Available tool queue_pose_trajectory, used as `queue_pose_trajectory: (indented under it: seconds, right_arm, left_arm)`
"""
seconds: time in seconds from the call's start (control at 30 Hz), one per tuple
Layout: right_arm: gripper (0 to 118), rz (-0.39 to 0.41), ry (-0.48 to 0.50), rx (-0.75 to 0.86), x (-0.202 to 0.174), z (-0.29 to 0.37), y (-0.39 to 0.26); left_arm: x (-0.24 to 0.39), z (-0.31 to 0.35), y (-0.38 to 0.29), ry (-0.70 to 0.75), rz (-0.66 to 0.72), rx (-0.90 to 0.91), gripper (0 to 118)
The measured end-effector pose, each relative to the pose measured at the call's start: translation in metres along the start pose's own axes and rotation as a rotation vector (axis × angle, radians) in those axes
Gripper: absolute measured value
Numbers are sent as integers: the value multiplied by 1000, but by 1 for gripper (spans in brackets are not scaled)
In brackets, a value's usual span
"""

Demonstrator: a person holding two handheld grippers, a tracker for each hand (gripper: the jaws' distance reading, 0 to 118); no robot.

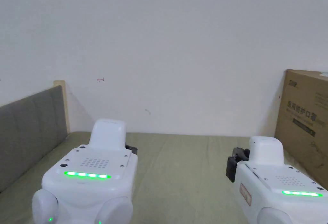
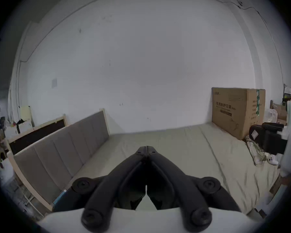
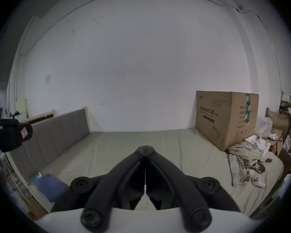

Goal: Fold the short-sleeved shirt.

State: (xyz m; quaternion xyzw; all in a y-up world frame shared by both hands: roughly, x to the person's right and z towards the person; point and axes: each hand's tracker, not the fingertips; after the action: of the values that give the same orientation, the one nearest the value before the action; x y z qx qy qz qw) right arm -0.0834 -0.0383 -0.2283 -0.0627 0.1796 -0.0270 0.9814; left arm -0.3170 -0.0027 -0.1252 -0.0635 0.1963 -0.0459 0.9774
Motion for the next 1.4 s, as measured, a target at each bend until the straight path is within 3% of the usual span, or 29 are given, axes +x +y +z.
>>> queue_pose_trajectory:
  seconds: [0.07,0.17,0.23,0.27,0.33,0.37,0.4,0.53,0.57,0.87,1.07,1.4]
  right_arm:
    - [1,43,-44,27,-3,4,7]
    - [2,59,-32,35,-3,7,11]
    - [5,65,-33,36,-4,8,11]
    - [7,70,-35,38,-5,9,11]
    - [17,92,-36,34,-6,9,9]
    - [26,98,-31,27,-7,9,9]
    - [44,97,-29,28,-7,10,8]
    - [76,95,-35,37,-7,8,6]
    - [78,98,-32,33,-7,8,6]
    - [83,101,-45,26,-6,4,-5]
    - [83,93,-52,10,-4,-1,-9]
    - [83,102,-59,-18,-3,-6,-19]
  left_arm:
    - [-1,2,6,-17,35,2,0]
    - [0,4,8,19,36,5,0]
    - [0,6,7,32,29,5,10]
    - [0,7,6,29,33,5,23]
    - [-2,7,3,5,59,-5,63]
    - [-3,6,2,-19,73,-10,81]
    - [-2,5,2,-17,73,-20,99]
    - [0,10,-5,-38,46,32,103]
    - [0,11,-6,-43,45,46,103]
    - [3,4,-15,-85,18,-5,103]
    - [0,-2,-22,-73,93,-37,103]
    - [-3,-10,-32,-100,85,-63,103]
